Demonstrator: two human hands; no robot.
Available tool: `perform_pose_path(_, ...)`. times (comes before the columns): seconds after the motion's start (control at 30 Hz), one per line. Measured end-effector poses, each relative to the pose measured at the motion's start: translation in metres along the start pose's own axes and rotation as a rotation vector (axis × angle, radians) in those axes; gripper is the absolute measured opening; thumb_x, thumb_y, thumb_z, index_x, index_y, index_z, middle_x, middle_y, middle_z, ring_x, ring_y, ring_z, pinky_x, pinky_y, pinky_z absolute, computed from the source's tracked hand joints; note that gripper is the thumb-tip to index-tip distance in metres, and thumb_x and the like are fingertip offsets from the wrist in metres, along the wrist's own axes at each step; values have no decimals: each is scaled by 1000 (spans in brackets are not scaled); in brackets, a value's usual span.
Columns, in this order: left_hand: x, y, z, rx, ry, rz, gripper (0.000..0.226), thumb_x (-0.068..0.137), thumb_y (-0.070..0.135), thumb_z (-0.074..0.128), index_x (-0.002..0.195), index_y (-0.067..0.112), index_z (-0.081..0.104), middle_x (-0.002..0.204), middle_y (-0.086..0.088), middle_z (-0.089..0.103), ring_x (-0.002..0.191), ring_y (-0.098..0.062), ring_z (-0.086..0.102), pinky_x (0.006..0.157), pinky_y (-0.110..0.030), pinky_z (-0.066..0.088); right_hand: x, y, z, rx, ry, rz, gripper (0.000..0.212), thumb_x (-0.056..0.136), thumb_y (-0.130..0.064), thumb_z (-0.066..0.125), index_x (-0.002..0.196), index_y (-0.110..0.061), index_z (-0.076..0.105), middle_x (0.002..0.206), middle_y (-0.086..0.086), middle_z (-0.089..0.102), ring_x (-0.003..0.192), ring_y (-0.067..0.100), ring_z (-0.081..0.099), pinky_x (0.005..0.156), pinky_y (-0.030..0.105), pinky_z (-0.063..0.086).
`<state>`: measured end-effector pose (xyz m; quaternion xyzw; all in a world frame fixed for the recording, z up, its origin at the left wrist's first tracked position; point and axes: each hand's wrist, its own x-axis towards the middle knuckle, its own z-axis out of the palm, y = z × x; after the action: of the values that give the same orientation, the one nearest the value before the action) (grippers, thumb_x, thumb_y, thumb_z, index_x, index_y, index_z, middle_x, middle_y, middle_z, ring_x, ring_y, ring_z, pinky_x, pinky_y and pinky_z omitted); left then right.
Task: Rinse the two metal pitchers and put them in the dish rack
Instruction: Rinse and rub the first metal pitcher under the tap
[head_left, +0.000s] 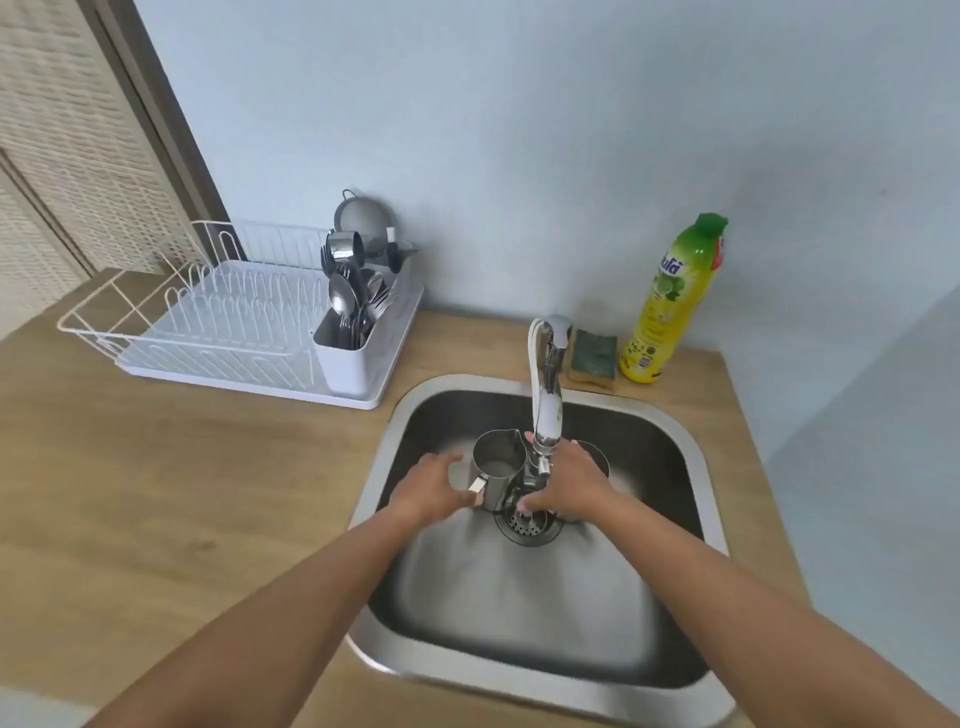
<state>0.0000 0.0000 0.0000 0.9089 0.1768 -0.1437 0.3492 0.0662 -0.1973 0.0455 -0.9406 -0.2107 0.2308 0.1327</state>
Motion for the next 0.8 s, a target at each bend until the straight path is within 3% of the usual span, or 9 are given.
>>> perform_pose_path(0.17,11,-9,16,-90,-17,-108,70,73,47,79,134,25,52,140,-3,50,124,-19,55,102,-32,43,27,0,-10,33,-66,-125,101,81,-39,78,158,-18,15,163,8,21,151,25,17,123,40,9)
perform_pose_path(0.3,17,-14,26,-160,-28,-124,40,76,44,77,110,27,68,123,1,63,111,-16,61,90,-28,46,51,6,-6,15,-151,-158,103,81,-41,77,158,-19,12,164,6,20,151,25,18,124,41,11)
perform_pose_path(0.43,21,-19,32,-264,-18,-131,15,81,38,75,88,25,70,100,1,73,95,-17,67,81,-29,50,61,8,-1,45,-154,-148,105,78,-44,79,157,-21,14,162,5,25,151,25,18,124,40,11)
perform_pose_path(0.6,25,-23,35,-340,10,-149,10,87,26,70,87,16,68,87,2,68,83,-15,61,72,-27,44,65,13,9,118,-85,-87,97,57,-56,86,139,-26,43,138,-8,43,139,28,36,117,44,32)
perform_pose_path(0.7,21,-24,32,-378,-13,-153,14,90,23,65,91,10,66,82,1,63,77,-17,54,71,-30,42,47,6,6,148,-68,-90,84,67,-50,84,136,-19,48,136,-3,49,137,22,40,119,43,28)
perform_pose_path(0.8,12,-21,24,-457,-26,-129,13,94,26,59,85,15,60,81,-1,59,76,-17,52,73,-33,44,25,2,2,145,-1,-94,79,79,-41,78,144,-12,43,147,5,46,141,19,37,122,40,18)
